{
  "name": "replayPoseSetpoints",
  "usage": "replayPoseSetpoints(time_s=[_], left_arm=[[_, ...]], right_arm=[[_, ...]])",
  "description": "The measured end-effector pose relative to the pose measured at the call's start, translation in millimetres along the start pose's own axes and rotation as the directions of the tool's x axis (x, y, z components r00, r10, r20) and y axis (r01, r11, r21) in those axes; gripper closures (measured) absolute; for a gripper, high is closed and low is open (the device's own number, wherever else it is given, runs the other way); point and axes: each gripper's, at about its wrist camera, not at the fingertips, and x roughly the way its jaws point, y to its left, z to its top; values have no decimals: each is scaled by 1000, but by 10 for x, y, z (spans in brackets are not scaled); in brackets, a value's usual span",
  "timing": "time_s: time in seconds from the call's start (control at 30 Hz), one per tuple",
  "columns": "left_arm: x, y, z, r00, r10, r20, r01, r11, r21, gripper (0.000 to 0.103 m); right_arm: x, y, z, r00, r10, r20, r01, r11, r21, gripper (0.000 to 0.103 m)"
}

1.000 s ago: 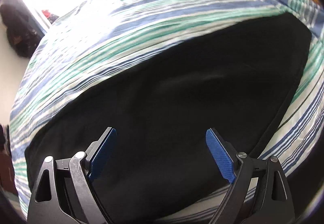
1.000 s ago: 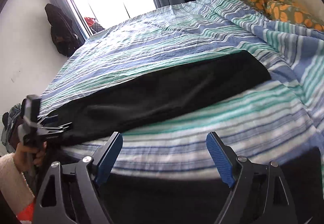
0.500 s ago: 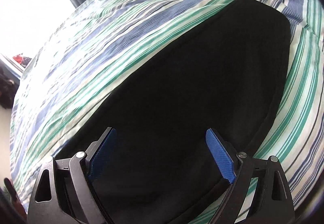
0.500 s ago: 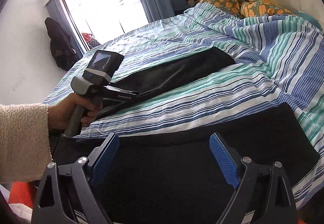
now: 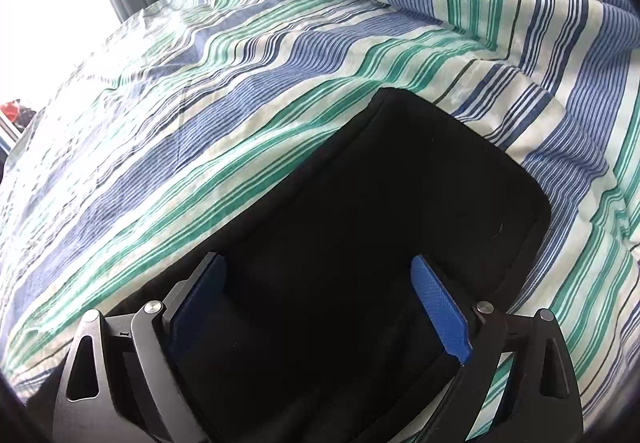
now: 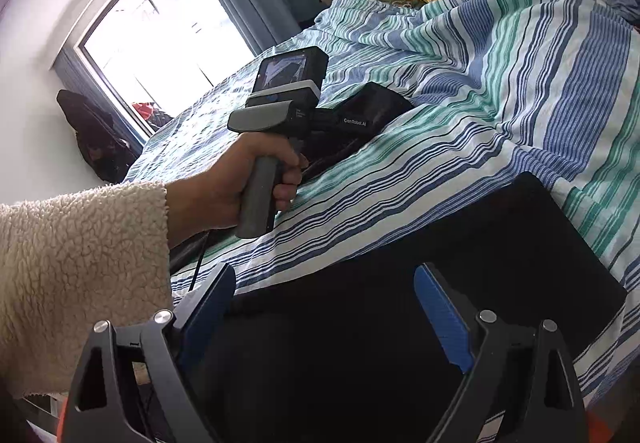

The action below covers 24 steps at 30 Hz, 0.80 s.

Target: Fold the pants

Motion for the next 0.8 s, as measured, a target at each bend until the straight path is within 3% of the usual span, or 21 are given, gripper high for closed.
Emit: replayPoseSetpoints(time_s=[0.1,0.2,0.33,0.43,0.6,0.7,0.8], left_arm=[[-290,-11,-69,997,-73,32,73,997,14,10],[-739,-68,-298,983,-175,55,172,983,60,10],[-1487,-153,-1008,955,-288,71,281,955,97,9],[-1839,-189,-1791,944,-330,21,328,943,51,9],[-1867,113,-2918,975,-181,-125,178,983,-36,9],[-2009,656,-3408,980,-142,-137,116,977,-178,6],[-2178,1169,-3838,988,-4,-154,-37,965,-261,6]], right_arm=[[-67,-121,14,998,-55,23,55,998,37,13],[-136,-318,34,996,-73,44,67,990,120,13],[-235,-482,53,991,-112,77,96,978,185,13],[-204,-490,46,994,-100,54,88,979,184,13],[-19,-286,-41,999,-15,-29,18,996,93,13],[180,-220,-146,992,-51,-118,58,997,55,13],[215,-196,-192,990,-86,-115,93,995,49,13]])
